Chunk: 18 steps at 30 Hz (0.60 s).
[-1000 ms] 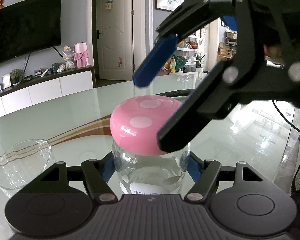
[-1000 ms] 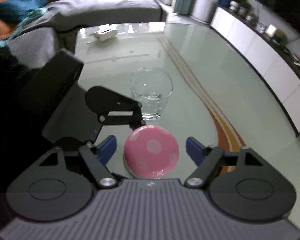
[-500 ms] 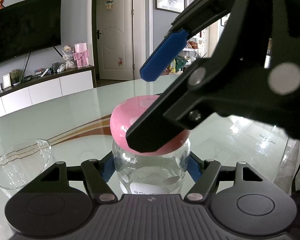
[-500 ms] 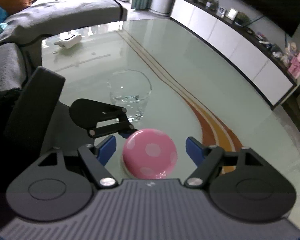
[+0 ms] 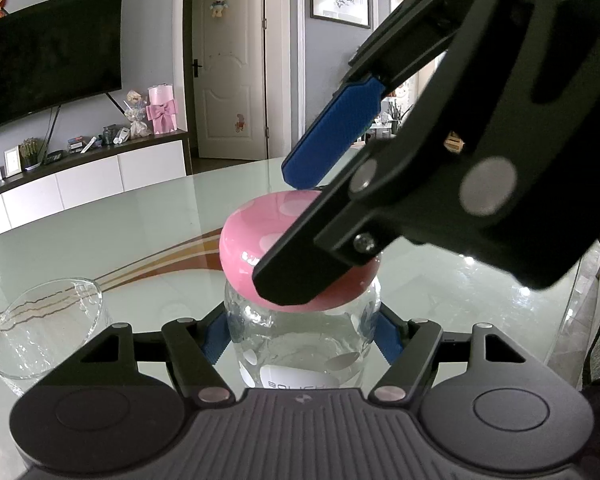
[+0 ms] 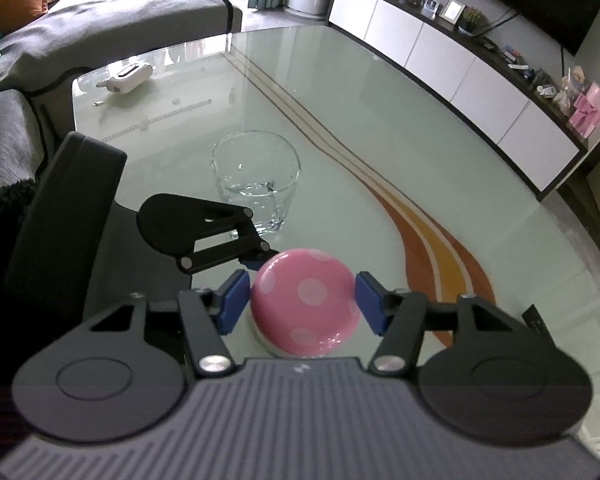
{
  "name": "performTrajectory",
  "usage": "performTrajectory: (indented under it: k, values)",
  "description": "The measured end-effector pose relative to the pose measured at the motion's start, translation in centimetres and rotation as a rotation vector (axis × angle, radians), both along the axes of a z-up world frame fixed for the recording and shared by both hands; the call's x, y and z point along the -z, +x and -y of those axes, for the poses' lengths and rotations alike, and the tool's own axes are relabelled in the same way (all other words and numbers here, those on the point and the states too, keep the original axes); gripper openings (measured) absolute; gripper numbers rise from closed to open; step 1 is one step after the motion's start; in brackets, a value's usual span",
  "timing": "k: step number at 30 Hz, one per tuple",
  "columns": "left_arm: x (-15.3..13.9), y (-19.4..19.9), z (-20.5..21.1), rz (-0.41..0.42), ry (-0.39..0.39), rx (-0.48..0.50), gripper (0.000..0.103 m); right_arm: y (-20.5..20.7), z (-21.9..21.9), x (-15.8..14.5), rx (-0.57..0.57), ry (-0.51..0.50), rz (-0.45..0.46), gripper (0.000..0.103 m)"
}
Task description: Unscrew bottle cap and pour
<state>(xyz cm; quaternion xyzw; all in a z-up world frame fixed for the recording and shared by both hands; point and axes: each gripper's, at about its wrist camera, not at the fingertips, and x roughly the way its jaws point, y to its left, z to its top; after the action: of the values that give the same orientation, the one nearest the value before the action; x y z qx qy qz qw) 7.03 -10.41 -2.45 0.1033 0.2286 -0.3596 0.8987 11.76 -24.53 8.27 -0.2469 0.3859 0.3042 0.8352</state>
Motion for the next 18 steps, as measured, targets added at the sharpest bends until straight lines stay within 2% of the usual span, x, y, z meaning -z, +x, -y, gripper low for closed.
performTrajectory:
  k: [18]
  values:
    - [0.31,0.36,0.31,-0.029,-0.001,-0.006,0.074,-0.11,-0.08,-0.21,-0.084,-0.022,0.010,0.052]
